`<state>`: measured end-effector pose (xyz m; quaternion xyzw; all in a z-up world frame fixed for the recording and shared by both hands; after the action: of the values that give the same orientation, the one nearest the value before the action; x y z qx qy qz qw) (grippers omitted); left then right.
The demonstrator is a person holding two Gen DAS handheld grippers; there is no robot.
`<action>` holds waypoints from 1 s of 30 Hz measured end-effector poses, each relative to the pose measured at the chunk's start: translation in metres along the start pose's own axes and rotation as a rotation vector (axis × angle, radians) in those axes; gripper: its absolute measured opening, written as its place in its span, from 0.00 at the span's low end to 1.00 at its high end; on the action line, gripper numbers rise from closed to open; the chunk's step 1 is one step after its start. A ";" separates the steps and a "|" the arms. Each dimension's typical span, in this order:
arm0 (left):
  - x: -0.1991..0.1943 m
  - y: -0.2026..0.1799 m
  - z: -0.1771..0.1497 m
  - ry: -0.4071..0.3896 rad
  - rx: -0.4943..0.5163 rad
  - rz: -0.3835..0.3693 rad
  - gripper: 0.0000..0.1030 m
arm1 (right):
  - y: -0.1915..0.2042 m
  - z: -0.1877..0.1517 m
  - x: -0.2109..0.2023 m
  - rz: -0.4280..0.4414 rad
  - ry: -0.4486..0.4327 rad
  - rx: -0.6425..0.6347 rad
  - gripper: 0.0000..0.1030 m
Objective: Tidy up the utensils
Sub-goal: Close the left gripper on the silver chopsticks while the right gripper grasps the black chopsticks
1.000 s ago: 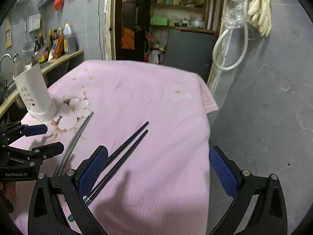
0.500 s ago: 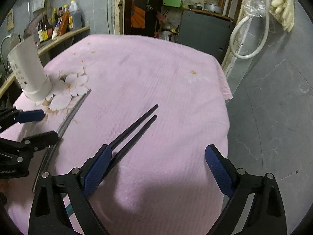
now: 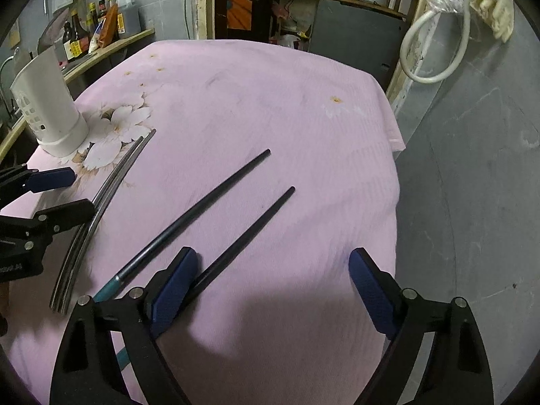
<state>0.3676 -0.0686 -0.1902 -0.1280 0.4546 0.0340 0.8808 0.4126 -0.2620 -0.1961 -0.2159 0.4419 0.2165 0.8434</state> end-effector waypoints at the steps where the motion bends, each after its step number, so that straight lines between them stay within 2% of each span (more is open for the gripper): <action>1: 0.000 0.000 0.000 0.002 0.002 0.002 0.60 | -0.001 0.000 0.001 0.006 0.000 0.003 0.80; 7: 0.006 -0.006 0.004 0.014 0.030 0.055 0.56 | -0.003 0.000 0.002 0.023 0.004 0.030 0.73; 13: 0.014 -0.010 0.017 0.026 0.020 0.073 0.43 | -0.005 0.002 0.006 0.000 0.011 0.084 0.68; 17: 0.017 -0.015 0.021 0.040 0.026 0.072 0.28 | 0.004 0.005 0.002 -0.095 0.006 0.015 0.64; 21: 0.015 -0.020 0.019 0.055 0.051 0.068 0.16 | 0.008 0.008 -0.002 -0.126 0.005 -0.028 0.64; 23: 0.014 -0.019 0.017 0.061 0.050 0.064 0.13 | 0.011 0.011 -0.004 -0.135 0.000 -0.055 0.63; 28: 0.011 -0.013 0.016 0.086 0.029 0.043 0.10 | 0.022 0.016 -0.008 -0.118 -0.016 -0.105 0.55; 30: 0.010 -0.011 0.016 0.098 0.011 0.028 0.09 | 0.023 0.016 -0.006 -0.081 -0.011 -0.090 0.47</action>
<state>0.3882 -0.0753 -0.1877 -0.1184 0.4993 0.0377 0.8575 0.4075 -0.2354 -0.1863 -0.2700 0.4178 0.2029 0.8434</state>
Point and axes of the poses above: each gripper's, at about its wrist camera, not at the fingertips, and x roughly the way its jaws point, y to its left, z to its top, the point moved 4 cm from there along x, roughly the way its jaws point, and after that the axes turned 12 degrees about -x, right-handed, at the moved point
